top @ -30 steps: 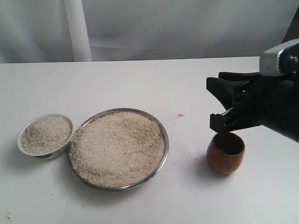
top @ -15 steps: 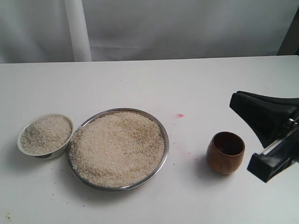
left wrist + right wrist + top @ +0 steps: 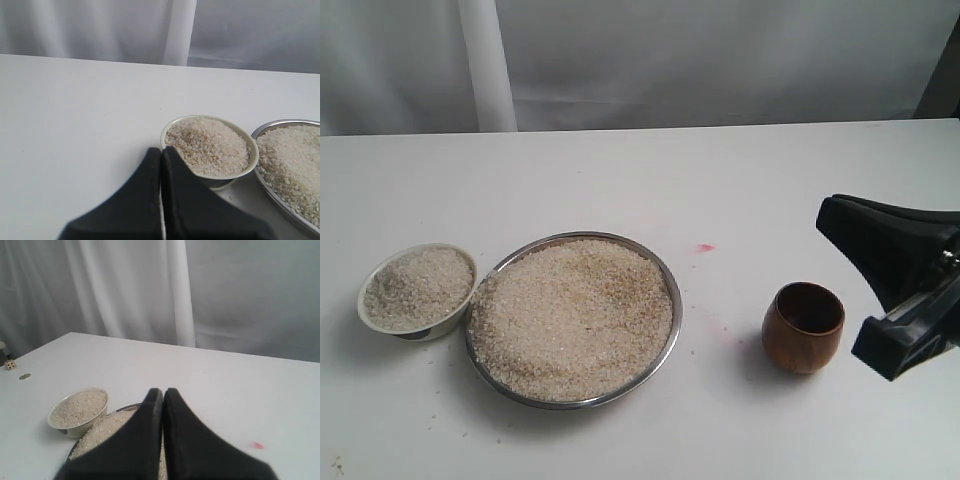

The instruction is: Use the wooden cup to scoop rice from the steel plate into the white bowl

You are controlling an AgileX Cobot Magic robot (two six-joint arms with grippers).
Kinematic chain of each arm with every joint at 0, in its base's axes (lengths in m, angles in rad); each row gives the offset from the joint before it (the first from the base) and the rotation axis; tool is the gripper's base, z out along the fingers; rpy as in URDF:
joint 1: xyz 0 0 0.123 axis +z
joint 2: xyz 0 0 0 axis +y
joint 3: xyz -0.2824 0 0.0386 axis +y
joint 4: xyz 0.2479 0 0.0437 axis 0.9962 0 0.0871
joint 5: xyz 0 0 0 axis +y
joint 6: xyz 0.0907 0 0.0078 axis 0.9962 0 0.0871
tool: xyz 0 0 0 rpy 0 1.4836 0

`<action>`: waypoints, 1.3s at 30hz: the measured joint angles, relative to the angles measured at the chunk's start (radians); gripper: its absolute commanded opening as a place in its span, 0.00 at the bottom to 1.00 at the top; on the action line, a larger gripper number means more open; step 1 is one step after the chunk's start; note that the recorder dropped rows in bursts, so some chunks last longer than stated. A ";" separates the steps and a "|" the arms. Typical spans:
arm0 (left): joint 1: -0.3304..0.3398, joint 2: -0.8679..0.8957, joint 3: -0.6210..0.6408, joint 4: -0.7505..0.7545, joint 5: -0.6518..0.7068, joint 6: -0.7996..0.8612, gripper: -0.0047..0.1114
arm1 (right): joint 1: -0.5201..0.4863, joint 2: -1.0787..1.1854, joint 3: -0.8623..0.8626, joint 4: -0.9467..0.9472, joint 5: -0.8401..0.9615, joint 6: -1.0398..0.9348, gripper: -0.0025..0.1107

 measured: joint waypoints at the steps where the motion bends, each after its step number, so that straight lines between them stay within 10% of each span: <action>1: 0.000 0.000 0.000 0.000 0.000 0.000 0.04 | 0.002 0.000 0.000 0.001 0.000 0.000 0.02; 39: 0.000 0.000 0.000 0.000 0.000 0.000 0.04 | -0.221 -0.726 0.269 -0.144 0.534 0.108 0.02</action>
